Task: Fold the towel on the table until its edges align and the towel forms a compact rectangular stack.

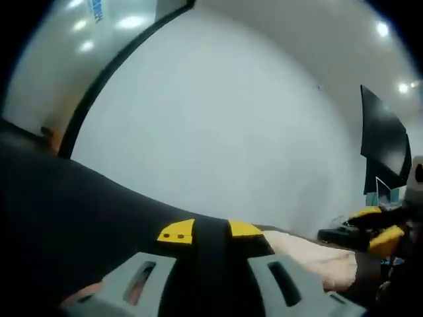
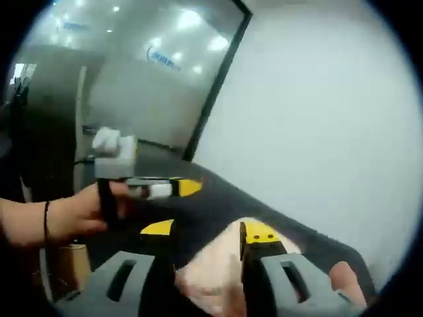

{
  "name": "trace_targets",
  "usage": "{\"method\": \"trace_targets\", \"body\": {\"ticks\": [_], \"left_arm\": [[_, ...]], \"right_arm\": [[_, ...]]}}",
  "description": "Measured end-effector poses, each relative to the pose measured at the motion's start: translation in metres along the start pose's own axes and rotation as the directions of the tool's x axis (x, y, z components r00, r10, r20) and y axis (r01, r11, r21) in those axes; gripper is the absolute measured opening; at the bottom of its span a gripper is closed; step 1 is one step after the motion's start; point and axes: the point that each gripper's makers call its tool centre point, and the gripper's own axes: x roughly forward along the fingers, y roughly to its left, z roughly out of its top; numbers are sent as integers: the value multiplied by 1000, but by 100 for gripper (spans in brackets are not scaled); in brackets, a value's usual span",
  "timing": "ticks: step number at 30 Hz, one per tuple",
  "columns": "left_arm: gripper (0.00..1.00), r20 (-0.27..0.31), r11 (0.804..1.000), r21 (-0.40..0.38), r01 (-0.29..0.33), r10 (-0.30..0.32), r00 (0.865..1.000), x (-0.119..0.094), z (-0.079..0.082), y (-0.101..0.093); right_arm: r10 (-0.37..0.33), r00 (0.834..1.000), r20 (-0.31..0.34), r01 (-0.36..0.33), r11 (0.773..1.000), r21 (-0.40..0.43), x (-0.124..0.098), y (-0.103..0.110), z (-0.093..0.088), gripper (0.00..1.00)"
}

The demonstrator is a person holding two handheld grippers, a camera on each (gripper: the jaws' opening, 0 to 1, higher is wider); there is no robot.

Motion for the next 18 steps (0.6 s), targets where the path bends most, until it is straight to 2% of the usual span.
{"method": "trace_targets", "body": {"ticks": [1,2,4,5,7,8,11,13,14,15,16,17,18], "left_arm": [[21,-1,1000,1,0,0,1000,0,0,0],[21,-2,1000,3,0,0,1000,0,-1,0],[21,-6,1000,6,-2,2,1000,1,-1,0],[21,-10,1000,10,-3,4,1000,2,-2,0],[21,-42,997,79,-28,31,999,2,-6,-1],[21,-41,996,86,-15,19,999,3,-6,-7],[21,-57,996,90,22,-17,998,8,-10,-16],[21,-80,993,117,27,-18,997,9,-15,-18],[21,-86,992,123,27,-16,996,9,-16,-20],[21,-91,991,128,28,-16,996,9,-16,-21],[21,-91,991,135,28,-15,996,9,-15,-23],[21,-88,989,141,40,-27,996,9,-13,-27],[21,-89,989,133,64,-52,995,11,-11,-34]], "right_arm": [[-40,999,-15,40,999,24,6,-23,-10,32],[-52,997,-48,54,997,56,11,-39,-26,32],[-19,990,-140,40,988,146,16,-45,-63,33],[14,992,-123,7,986,169,18,-38,-69,33],[46,992,-115,-24,982,186,15,-19,-79,33],[45,992,-120,-23,984,177,16,-9,-84,34],[-35,988,-148,46,996,73,31,6,-91,35],[-78,985,-155,85,996,36,45,4,-88,34],[-81,984,-162,90,995,47,52,5,-90,33],[-87,975,-204,102,993,66,57,3,-98,31],[-64,973,-224,87,992,94,59,5,-102,30],[-50,975,-215,77,989,124,73,3,-103,29],[-36,977,-210,60,993,106,70,1,-102,30]]}}
